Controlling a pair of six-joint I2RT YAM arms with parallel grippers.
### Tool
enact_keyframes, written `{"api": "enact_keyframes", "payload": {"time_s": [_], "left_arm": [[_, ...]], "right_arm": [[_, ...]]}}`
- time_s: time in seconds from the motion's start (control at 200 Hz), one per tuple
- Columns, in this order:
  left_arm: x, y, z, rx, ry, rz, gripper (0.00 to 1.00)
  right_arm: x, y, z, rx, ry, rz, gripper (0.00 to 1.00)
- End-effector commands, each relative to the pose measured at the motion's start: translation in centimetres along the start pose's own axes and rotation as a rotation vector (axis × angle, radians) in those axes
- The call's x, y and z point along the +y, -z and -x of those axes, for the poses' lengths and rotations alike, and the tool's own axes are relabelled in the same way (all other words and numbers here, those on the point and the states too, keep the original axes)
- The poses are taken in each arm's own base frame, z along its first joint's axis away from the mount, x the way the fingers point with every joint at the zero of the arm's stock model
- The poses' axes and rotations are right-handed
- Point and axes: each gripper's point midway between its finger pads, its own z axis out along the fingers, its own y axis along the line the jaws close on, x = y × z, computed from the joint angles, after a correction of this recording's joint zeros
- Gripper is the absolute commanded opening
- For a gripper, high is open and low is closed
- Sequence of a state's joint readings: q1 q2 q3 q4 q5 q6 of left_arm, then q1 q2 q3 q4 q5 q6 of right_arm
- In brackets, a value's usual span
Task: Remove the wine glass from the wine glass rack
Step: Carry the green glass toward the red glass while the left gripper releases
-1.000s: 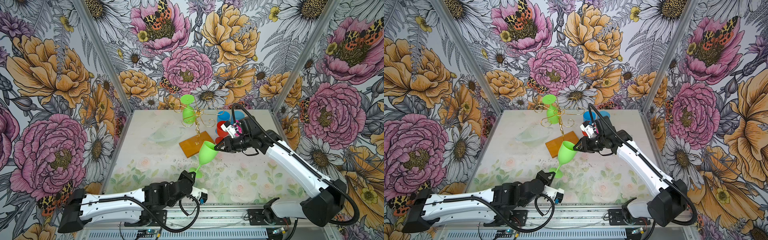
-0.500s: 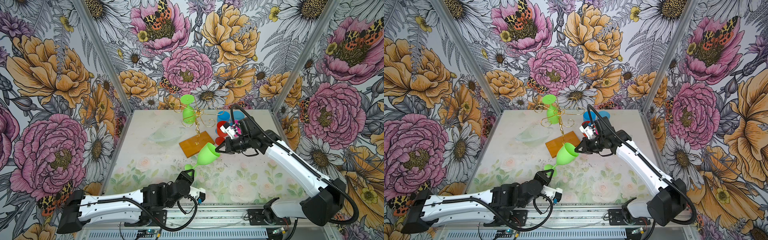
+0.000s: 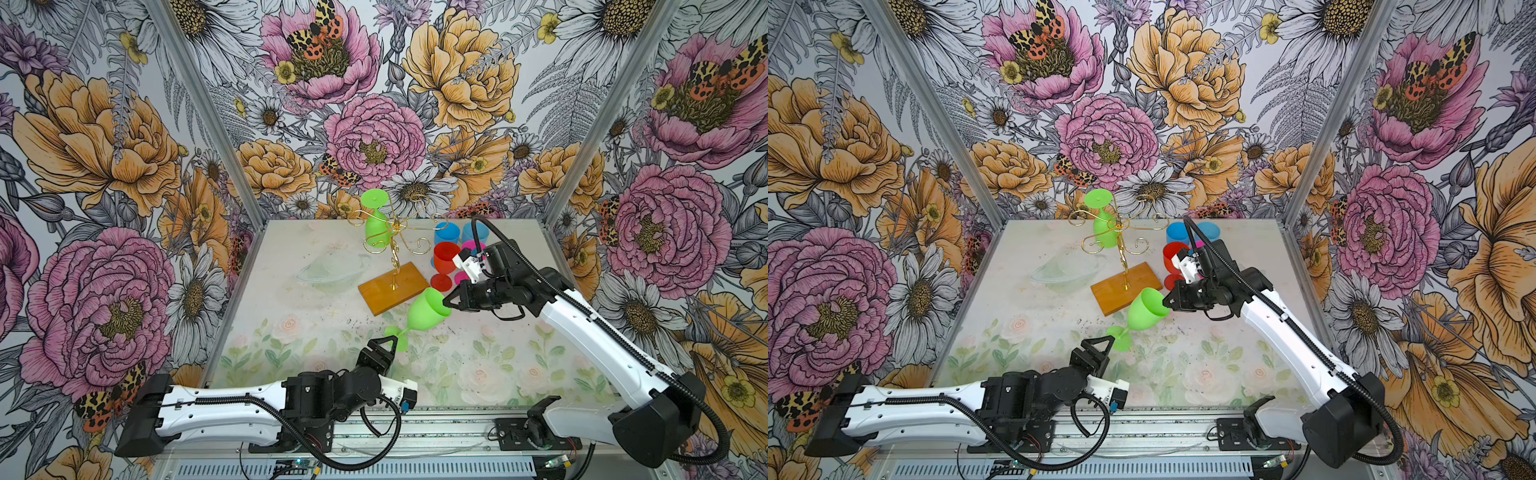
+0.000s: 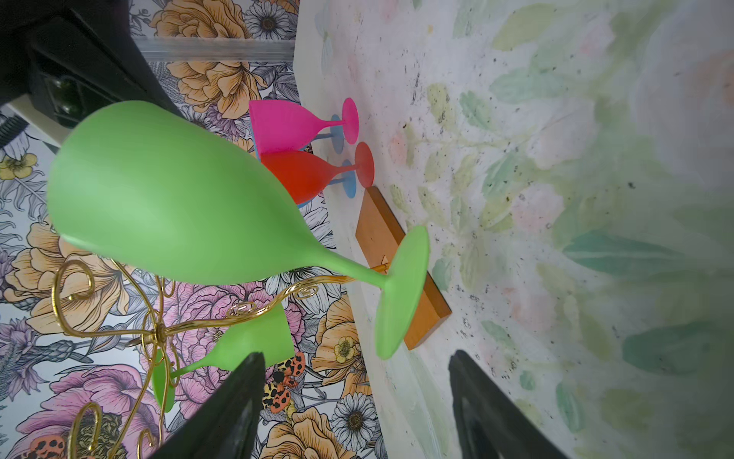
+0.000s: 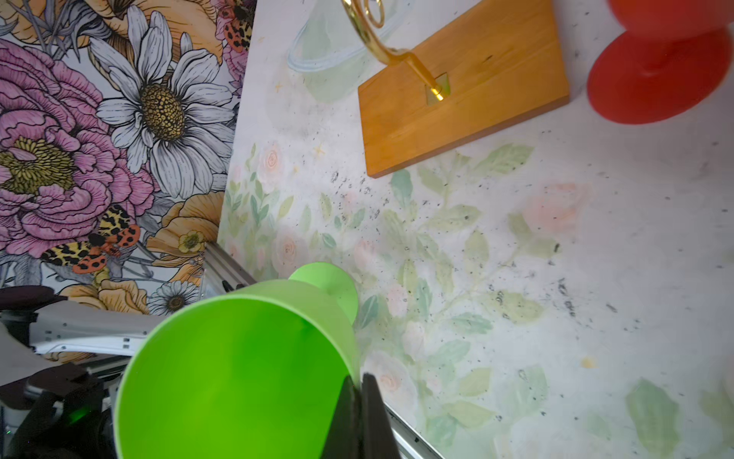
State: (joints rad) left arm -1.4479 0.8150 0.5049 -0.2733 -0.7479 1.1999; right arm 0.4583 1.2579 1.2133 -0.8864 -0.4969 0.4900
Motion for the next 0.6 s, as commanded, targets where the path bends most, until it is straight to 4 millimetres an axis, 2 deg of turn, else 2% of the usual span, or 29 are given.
{"api": "enact_keyframes", "payload": {"time_s": [0.0, 0.06, 0.19, 0.35, 0.49, 0.591], "left_arm": [[3.4, 0.8, 1.5, -0.076, 0.346, 0.094, 0.83], [4.9, 0.9, 1.6, -0.086, 0.525, 0.137, 0.88], [7.1, 1.0, 0.8, -0.038, 0.867, 0.189, 0.89], [7.6, 1.1, -0.4, 0.008, 1.072, 0.222, 0.9], [8.3, 2.2, -3.3, 0.041, 1.277, 0.247, 0.9], [8.7, 2.7, -5.5, -0.001, 1.467, 0.253, 0.9]], "right_arm": [[-3.1, 1.9, 1.7, -0.118, 0.064, -0.22, 0.0], [-4.1, 2.5, 2.3, -0.149, 0.083, -0.295, 0.0], [-6.4, 3.6, 3.7, -0.193, 0.13, -0.487, 0.0], [-7.6, 2.9, 4.7, -0.162, 0.172, -0.582, 0.0], [-8.4, 2.0, 5.0, -0.121, 0.198, -0.634, 0.0], [-9.0, 1.1, 5.1, -0.093, 0.206, -0.658, 0.0]]}}
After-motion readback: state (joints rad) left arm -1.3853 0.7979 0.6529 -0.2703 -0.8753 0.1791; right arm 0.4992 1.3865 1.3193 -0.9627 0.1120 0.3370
